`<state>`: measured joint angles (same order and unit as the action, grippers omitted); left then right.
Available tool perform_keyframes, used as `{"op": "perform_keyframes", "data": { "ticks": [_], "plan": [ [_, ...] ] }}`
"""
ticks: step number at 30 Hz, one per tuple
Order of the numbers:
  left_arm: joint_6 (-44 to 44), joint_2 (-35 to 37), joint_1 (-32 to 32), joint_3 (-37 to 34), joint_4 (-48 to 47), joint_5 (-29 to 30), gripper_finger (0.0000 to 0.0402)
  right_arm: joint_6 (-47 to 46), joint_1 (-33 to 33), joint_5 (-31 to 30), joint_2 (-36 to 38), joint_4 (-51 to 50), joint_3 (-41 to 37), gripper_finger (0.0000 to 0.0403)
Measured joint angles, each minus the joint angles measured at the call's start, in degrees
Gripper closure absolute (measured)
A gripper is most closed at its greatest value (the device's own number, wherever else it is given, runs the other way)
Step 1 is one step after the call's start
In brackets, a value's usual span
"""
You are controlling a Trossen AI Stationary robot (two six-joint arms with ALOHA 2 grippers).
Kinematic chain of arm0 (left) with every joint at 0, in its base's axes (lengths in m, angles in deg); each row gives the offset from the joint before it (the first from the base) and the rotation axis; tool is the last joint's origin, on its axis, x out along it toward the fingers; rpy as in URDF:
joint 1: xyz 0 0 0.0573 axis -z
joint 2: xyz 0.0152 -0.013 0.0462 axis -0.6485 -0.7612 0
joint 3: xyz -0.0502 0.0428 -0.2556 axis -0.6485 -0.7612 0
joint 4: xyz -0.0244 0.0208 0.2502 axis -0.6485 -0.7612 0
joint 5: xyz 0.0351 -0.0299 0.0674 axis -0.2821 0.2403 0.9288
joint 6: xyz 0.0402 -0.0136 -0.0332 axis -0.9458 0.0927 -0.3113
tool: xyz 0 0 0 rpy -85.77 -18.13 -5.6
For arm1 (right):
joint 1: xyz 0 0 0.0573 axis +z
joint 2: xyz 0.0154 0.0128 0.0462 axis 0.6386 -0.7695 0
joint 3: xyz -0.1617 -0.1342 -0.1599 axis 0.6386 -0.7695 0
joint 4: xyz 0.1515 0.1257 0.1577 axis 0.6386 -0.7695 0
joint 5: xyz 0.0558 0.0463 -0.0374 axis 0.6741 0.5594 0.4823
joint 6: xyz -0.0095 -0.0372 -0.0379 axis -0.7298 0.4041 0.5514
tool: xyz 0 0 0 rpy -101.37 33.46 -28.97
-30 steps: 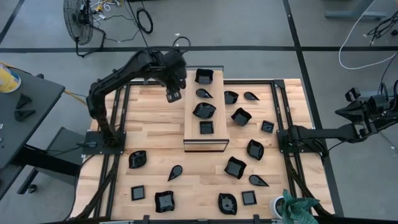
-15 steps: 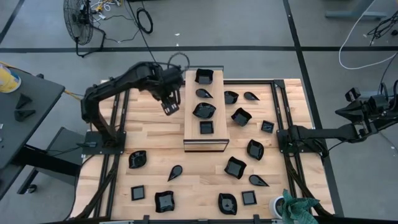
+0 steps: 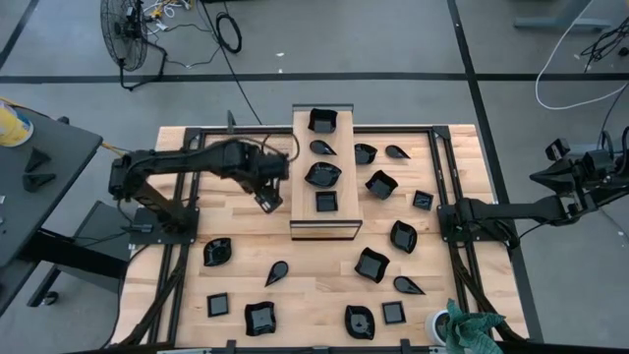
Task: Pick & Place Mini shaped plates
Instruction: Stack the leaf-shaped plate on top of the leaf-shaped plate on the shelf
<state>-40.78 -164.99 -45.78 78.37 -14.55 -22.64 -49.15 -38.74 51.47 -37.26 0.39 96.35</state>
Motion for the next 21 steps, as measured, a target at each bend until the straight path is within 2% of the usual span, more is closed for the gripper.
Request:
{"op": "perform_keyframes", "data": {
  "ticks": [11,15,21],
  "plan": [
    [12.71,0.12,9.09,-7.79,-1.57,-0.42,0.0204,0.0,0.0,0.0,0.0,0.0,-0.02,0.0392],
    [22.11,0.1,13.73,-12.39,-1.52,-1.16,0.0204,0.0,0.0,-0.01,0.0,0.01,-0.02,0.0392],
    [39.73,0.08,21.53,-19.96,0.99,-5.84,0.0204,0.0,0.0,0.0,0.0,0.0,-0.02,0.0392]
  ]
}}
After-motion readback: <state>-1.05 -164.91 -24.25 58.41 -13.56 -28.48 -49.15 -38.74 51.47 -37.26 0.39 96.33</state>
